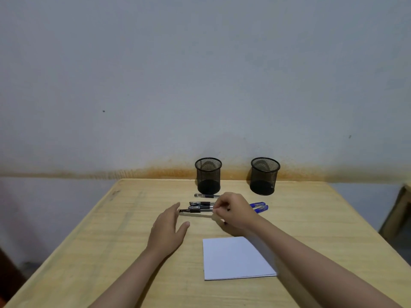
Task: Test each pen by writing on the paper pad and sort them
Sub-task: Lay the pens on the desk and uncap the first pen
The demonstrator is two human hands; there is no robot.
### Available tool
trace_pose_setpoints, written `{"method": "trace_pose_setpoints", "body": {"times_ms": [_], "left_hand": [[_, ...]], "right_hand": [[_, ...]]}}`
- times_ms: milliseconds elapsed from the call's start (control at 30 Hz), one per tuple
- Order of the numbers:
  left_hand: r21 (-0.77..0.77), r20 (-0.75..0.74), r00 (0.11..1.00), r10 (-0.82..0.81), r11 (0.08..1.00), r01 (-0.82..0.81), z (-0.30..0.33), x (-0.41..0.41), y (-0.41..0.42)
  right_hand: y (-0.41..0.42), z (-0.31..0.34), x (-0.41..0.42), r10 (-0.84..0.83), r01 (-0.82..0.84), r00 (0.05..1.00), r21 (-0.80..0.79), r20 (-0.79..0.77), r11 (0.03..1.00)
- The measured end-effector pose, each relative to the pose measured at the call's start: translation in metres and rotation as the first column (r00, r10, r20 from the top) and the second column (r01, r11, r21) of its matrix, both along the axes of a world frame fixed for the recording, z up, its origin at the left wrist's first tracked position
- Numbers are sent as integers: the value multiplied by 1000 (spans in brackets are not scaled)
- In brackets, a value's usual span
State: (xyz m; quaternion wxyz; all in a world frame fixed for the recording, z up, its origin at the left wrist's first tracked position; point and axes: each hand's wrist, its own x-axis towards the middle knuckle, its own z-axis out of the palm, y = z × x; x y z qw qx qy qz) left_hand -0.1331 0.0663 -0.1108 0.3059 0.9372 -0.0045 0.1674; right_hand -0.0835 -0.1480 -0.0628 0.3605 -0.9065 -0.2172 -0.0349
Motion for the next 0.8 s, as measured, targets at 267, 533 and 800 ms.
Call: {"method": "trace_pose_setpoints", "body": {"times_ms": [267,533,800], "left_hand": [[-347,288,957,-36,927,139,38,-6,-25],[-291,304,924,-231,901,321,70,-7,-55],[-270,141,963,-231,926,262,77,-1,-24]], "right_hand": [[-21,29,-24,-24,81,994,572,-106,816],[-10,36,-51,59,41,991,711,-116,702],[-17,39,-66,-98,29,992,634,74,773]]}}
